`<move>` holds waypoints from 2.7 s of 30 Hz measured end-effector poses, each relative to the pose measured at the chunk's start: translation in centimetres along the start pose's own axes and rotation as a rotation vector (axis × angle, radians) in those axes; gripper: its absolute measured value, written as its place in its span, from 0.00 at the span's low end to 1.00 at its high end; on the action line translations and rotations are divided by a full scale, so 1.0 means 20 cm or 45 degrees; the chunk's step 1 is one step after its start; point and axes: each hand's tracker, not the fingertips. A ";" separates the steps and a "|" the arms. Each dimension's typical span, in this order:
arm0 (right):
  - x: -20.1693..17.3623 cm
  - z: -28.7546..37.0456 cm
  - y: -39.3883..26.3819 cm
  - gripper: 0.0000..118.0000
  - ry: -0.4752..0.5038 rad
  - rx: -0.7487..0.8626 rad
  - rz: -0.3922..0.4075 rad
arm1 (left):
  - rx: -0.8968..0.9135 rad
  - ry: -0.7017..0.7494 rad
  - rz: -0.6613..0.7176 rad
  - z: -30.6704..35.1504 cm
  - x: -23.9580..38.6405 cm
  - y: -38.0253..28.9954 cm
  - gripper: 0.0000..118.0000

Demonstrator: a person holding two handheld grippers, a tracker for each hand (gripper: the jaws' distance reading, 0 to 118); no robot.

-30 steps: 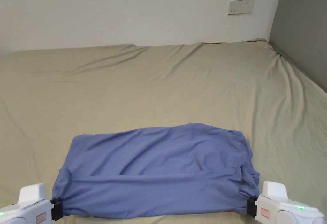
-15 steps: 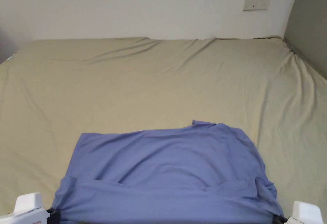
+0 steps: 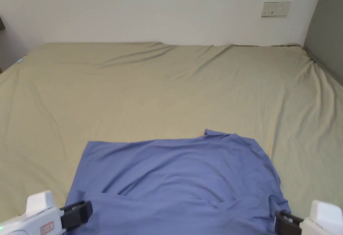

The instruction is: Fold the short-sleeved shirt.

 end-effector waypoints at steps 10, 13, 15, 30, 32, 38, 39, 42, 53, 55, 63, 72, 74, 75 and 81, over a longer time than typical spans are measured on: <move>-0.32 0.44 0.36 0.84 0.061 0.643 0.132 | 0.636 -0.036 -0.288 0.38 0.54 0.28 0.91; -0.39 0.49 0.38 0.85 0.020 0.739 0.153 | 0.723 -0.005 -0.358 0.39 0.63 0.28 0.89; -0.42 0.50 0.38 0.84 0.004 0.781 0.164 | 0.766 -0.004 -0.381 0.40 0.67 0.27 0.79; -0.46 0.36 0.43 0.01 0.004 0.793 0.179 | 0.706 0.067 -0.411 0.18 0.66 0.36 0.00; -0.47 0.32 0.46 0.01 -0.002 0.782 0.182 | 0.621 0.101 -0.436 0.09 0.64 0.42 0.00; -0.50 0.15 0.55 0.01 -0.005 0.740 0.211 | 0.294 0.070 -0.426 -0.35 0.50 0.69 0.00; -0.51 0.12 0.56 0.01 -0.007 0.735 0.217 | 0.254 0.082 -0.446 -0.42 0.49 0.72 0.00; -0.53 0.02 0.62 0.01 -0.011 0.713 0.229 | 0.137 0.085 -0.467 -0.65 0.42 0.83 0.00; -0.59 -0.37 0.74 0.01 -0.053 0.614 0.257 | -0.262 0.186 -0.322 -1.39 0.11 0.94 0.84; -0.59 -0.43 0.74 0.01 -0.070 0.602 0.256 | -0.315 0.209 -0.334 -1.48 0.08 0.90 0.70; -0.52 -0.59 0.78 0.02 -0.074 0.490 0.219 | -0.276 0.159 -0.371 -1.51 0.11 0.81 0.04; -0.23 -1.16 1.04 0.53 -0.023 0.041 0.154 | -0.026 0.050 -0.368 -1.04 0.23 0.83 0.03; -0.20 -1.32 1.05 0.86 -0.006 -0.061 0.156 | -0.001 0.031 -0.388 -0.95 0.25 0.84 0.03; -0.19 -1.39 1.04 0.98 -0.006 -0.090 0.149 | 0.003 0.023 -0.394 -0.91 0.26 0.84 0.03; -0.25 -1.68 0.98 0.76 0.005 -0.288 0.210 | 0.021 0.001 -0.409 -0.84 0.28 0.86 0.03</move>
